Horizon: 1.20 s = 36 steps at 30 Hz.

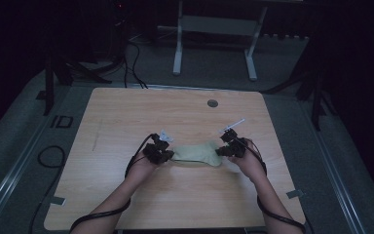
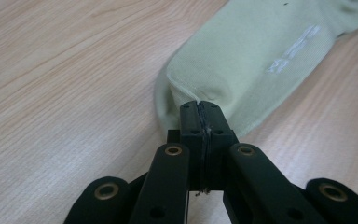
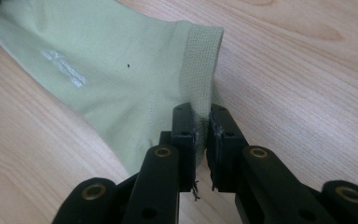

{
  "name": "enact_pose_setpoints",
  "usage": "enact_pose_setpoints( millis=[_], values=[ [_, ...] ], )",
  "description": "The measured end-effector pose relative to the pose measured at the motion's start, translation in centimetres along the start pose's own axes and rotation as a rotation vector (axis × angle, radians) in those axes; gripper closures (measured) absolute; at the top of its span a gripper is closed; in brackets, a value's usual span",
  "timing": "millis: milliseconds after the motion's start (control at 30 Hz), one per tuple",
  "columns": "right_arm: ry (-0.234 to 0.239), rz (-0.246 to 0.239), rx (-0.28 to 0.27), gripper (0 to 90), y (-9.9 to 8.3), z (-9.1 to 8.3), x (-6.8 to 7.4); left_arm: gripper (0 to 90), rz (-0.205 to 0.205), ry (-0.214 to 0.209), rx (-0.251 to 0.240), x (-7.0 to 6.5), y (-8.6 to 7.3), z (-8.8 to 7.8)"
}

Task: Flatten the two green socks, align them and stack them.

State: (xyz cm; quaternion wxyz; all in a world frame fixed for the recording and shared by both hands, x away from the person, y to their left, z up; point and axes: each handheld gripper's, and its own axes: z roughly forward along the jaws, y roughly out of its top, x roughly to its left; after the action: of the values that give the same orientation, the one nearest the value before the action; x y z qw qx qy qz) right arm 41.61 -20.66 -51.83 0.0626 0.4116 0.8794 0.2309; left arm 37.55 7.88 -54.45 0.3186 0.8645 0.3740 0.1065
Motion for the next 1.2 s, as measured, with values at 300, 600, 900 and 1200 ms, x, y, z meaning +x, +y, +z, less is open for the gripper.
enact_pose_setpoints(
  millis=[300,600,900,1200],
  values=[
    [-0.010,0.013,0.017,63.6,-0.1,1.1,-0.3,68.3,-0.036,-0.029,-0.028,0.5,-0.4,0.2],
    [-0.008,-0.008,-0.058,65.9,0.2,-1.4,1.0,71.2,-0.018,0.010,-0.087,-0.3,0.2,-1.9],
    [0.052,-0.025,-0.073,83.3,-0.1,0.3,3.2,81.9,0.028,-0.024,-0.054,-2.1,1.2,0.3],
    [0.063,-0.036,-0.024,84.5,-1.1,2.0,3.3,82.8,0.008,0.000,-0.018,-1.2,0.9,2.0]
  ],
)
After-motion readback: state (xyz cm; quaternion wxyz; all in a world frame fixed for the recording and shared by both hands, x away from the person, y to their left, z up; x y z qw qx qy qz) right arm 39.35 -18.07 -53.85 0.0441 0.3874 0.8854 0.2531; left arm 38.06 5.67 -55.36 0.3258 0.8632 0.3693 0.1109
